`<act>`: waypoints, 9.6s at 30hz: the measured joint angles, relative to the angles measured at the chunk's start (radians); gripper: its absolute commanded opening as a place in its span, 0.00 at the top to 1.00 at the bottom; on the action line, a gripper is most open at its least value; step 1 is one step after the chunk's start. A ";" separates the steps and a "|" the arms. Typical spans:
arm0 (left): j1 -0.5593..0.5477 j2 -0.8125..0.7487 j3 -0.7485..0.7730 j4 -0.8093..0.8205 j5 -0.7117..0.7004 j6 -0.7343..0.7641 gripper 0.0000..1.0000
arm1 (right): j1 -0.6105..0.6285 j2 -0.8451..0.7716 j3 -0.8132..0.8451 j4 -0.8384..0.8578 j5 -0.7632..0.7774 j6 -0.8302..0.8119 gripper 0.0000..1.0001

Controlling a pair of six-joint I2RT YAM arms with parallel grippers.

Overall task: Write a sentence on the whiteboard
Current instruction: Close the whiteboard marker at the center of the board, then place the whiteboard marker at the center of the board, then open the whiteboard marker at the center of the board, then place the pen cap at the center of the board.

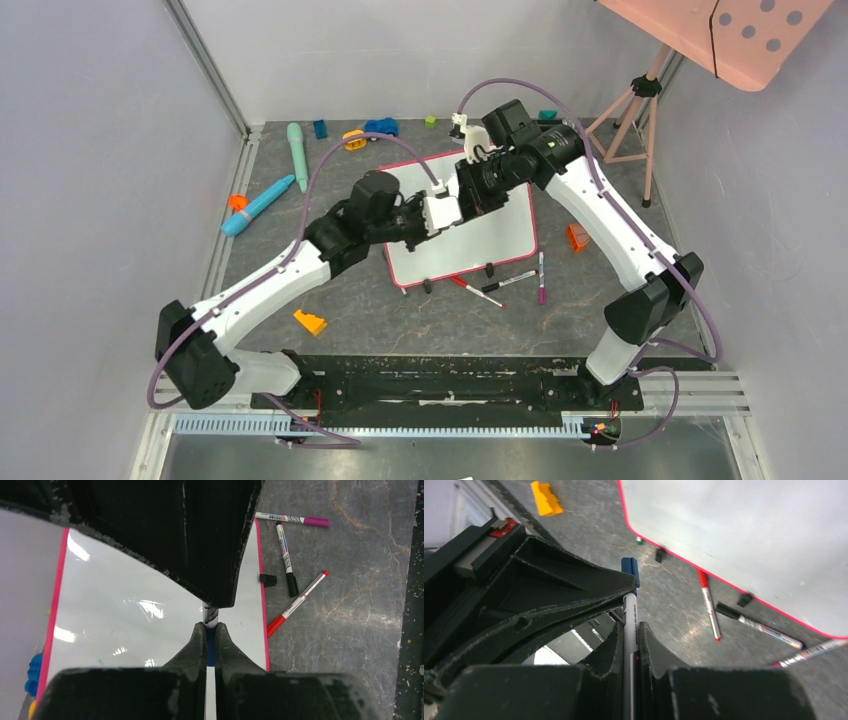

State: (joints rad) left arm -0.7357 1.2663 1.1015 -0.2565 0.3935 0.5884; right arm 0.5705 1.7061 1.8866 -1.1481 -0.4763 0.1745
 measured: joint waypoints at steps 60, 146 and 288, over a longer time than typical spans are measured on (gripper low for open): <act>-0.416 0.337 -0.277 0.954 -0.089 -0.460 0.60 | -0.235 -0.469 -0.896 0.117 0.529 -0.024 1.00; -0.136 0.208 -0.104 0.694 0.146 -0.959 0.26 | -0.363 -0.882 -1.149 1.238 0.015 0.392 1.00; -0.191 -0.061 -0.267 0.062 -0.348 -0.779 0.15 | -0.401 -0.718 -0.644 0.374 0.460 0.116 1.00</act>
State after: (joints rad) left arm -0.9268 1.2053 0.8349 -0.1944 0.0452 -0.1902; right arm 0.1699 0.9882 1.2430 -0.7738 -0.0158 0.2909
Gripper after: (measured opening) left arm 0.829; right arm 0.118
